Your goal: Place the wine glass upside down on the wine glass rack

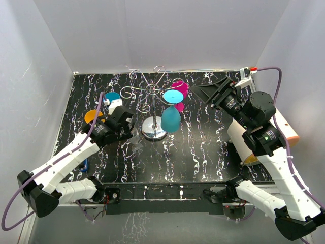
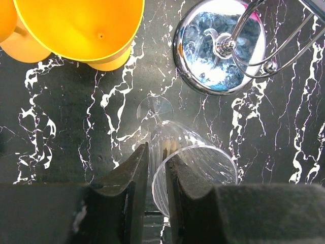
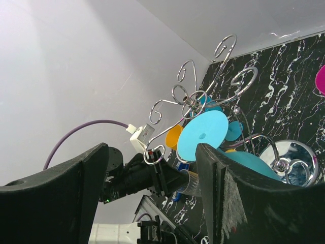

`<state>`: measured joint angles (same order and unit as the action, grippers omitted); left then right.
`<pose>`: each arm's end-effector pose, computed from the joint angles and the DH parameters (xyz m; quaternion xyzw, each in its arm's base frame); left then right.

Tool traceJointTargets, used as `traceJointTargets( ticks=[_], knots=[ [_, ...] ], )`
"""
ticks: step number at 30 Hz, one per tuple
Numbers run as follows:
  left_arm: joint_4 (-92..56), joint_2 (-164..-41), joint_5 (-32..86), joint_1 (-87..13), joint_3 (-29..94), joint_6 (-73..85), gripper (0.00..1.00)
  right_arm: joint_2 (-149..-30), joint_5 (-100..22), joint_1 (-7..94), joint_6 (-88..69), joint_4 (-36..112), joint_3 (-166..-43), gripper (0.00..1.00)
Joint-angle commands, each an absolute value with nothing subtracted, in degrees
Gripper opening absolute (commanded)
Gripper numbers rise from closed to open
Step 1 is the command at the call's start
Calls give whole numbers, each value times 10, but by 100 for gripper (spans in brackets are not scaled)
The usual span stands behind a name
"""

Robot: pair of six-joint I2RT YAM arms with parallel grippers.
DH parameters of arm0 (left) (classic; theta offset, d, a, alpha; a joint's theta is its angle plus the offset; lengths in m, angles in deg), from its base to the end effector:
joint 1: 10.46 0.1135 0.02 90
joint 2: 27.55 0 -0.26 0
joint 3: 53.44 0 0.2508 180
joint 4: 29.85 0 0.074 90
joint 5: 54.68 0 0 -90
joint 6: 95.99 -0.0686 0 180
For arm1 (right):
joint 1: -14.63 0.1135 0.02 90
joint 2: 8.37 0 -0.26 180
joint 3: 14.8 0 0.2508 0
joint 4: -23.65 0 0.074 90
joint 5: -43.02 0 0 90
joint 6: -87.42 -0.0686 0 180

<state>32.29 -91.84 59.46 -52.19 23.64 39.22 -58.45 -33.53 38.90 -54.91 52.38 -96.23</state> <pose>0.1984 -0.1393 0.2996 -0.1004 0.9144 -0.0914 0.3814 0.1830 0.1000 0.4498 0.0842 0.6861 0.5086 0.5134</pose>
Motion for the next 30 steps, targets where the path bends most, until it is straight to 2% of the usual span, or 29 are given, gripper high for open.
traceJointTargets(
  ticks=[1, 12, 23, 30],
  knots=[
    [342, -909, 579, -518, 255, 371, 18, -582, -335, 390, -539, 501, -966, 67],
    [372, -917, 578, -519, 289, 350, 21, -580, -336, 391, -539, 504, -962, 67],
    [404, -932, 575, -518, 326, 327, 3, -586, -340, 390, -540, 511, -960, 66],
    [378, -915, 521, -518, 335, 295, 0, -584, -342, 390, -548, 517, -950, 65]
  ],
)
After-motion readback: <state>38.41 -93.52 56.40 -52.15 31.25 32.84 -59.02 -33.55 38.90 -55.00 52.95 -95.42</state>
